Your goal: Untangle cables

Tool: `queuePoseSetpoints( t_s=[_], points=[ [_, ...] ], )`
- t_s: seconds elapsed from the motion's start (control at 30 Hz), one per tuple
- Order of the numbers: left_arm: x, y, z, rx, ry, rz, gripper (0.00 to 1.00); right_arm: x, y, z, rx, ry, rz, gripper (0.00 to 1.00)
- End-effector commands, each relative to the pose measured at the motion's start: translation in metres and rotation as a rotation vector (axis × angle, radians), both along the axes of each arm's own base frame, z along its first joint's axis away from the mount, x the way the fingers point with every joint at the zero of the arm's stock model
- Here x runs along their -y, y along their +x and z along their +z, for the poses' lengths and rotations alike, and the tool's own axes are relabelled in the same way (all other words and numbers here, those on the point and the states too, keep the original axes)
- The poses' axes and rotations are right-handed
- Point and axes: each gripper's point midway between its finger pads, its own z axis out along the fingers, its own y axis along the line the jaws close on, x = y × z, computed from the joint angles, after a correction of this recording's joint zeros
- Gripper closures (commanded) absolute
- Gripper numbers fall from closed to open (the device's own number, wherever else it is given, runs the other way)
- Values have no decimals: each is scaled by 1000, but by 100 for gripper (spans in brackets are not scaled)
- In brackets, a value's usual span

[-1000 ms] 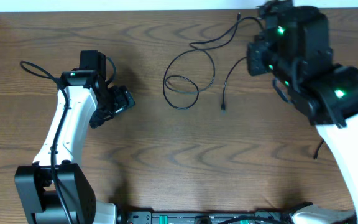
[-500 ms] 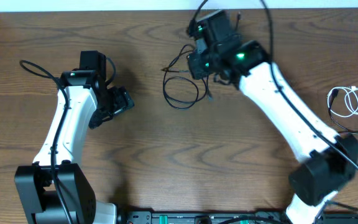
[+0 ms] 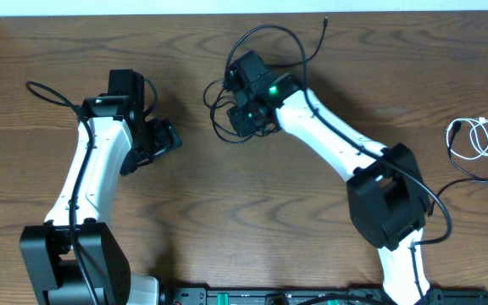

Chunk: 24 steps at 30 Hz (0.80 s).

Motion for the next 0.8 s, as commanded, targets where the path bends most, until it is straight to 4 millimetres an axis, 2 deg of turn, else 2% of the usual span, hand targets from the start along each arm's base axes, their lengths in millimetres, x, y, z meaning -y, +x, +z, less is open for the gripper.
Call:
queuePoseSetpoints(
  t_s=[0.0, 0.13, 0.37, 0.67, 0.77],
  points=[
    [-5, 0, 1, -2, 21, -9, 7, -18, -5, -12, 4, 13, 54, 77],
    [-5, -1, 1, -6, 21, -9, 7, -26, -4, -18, 13, 21, 63, 71],
    [-5, -1, 1, -6, 21, -9, 7, -33, -7, -29, 8, 17, 77, 47],
    [-3, -1, 1, -6, 12, -10, 7, -43, -25, -77, -41, -47, 147, 30],
    [-2, -1, 1, -6, 2, -11, 7, -47, -24, -86, -37, -47, 151, 29]
  ],
)
